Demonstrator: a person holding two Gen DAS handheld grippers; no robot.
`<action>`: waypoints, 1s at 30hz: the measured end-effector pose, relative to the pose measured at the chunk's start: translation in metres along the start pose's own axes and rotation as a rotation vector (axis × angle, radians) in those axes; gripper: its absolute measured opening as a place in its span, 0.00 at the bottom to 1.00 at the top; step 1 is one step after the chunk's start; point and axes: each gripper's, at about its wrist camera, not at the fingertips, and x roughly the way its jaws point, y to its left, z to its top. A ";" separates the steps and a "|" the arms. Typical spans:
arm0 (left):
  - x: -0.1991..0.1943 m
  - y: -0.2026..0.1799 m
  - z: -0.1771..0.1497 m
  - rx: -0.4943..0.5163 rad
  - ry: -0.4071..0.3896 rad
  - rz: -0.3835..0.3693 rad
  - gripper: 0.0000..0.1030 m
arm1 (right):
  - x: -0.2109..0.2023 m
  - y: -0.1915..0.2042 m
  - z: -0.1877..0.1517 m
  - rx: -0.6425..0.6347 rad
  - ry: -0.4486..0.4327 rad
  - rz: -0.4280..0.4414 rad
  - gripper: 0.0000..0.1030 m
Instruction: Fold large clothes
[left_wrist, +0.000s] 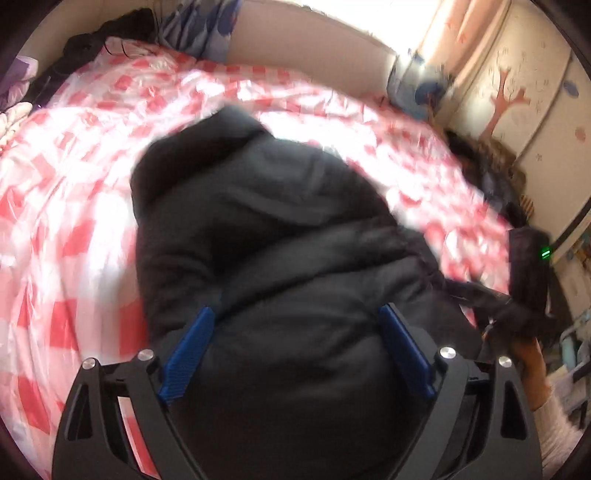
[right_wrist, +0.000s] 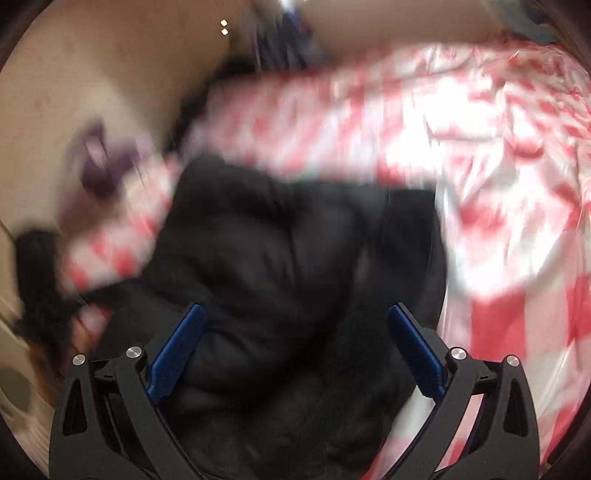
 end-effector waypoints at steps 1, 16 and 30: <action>0.008 -0.001 -0.005 0.020 0.017 0.021 0.85 | 0.019 0.002 -0.008 -0.020 0.038 0.000 0.94; -0.055 -0.026 -0.025 0.107 -0.120 0.117 0.88 | -0.080 0.018 -0.012 -0.054 -0.177 -0.082 0.93; 0.056 0.001 0.062 -0.092 -0.039 0.101 0.93 | 0.072 -0.073 0.078 0.232 -0.054 -0.198 0.93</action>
